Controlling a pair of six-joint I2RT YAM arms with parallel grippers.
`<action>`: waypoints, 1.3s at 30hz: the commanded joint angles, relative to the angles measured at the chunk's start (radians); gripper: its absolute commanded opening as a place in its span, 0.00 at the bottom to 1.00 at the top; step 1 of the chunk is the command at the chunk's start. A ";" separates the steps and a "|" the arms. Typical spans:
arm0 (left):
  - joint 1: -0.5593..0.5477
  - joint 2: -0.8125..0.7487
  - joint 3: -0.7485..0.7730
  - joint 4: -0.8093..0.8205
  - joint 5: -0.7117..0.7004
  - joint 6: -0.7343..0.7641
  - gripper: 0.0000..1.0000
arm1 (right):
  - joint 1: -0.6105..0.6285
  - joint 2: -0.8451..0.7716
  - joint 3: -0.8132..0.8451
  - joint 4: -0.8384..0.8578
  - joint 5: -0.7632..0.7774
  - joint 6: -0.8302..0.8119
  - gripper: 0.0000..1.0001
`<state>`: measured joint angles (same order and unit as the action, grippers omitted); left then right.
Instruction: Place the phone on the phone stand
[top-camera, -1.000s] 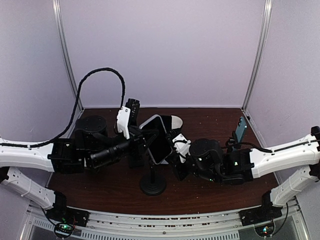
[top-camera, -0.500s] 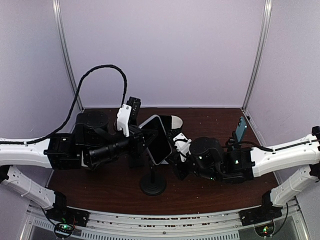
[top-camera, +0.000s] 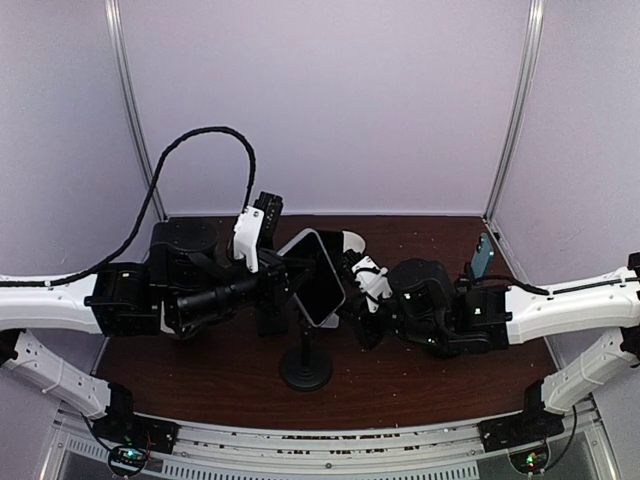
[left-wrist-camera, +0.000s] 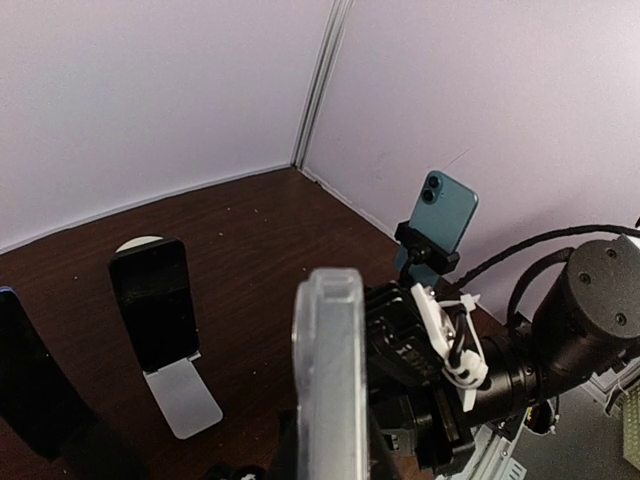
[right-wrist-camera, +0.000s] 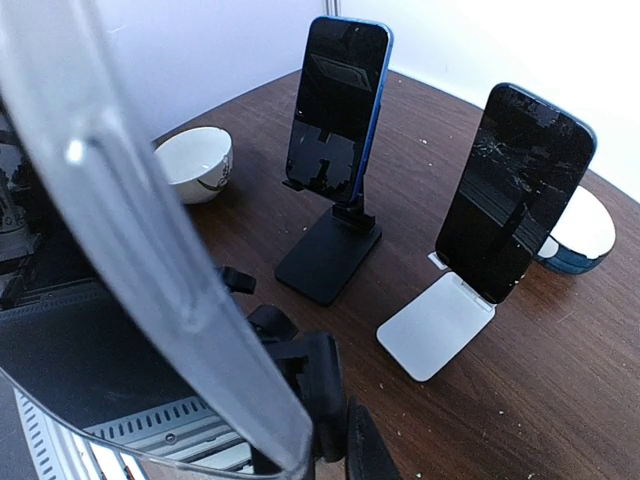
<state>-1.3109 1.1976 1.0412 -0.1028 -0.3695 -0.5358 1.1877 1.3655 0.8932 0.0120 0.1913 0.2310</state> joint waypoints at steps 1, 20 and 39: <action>-0.053 0.020 -0.025 -0.328 0.137 0.032 0.00 | -0.136 -0.074 -0.024 -0.016 0.208 0.030 0.00; -0.051 0.186 0.254 -0.735 0.061 0.099 0.00 | -0.074 -0.019 0.094 -0.156 0.435 -0.032 0.00; -0.037 0.213 0.283 -0.874 0.125 0.058 0.00 | 0.027 -0.030 0.152 -0.134 0.564 -0.056 0.00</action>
<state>-1.3293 1.3602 1.3830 -0.5560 -0.3767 -0.4900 1.2556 1.3785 0.9821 -0.1490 0.4721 0.1791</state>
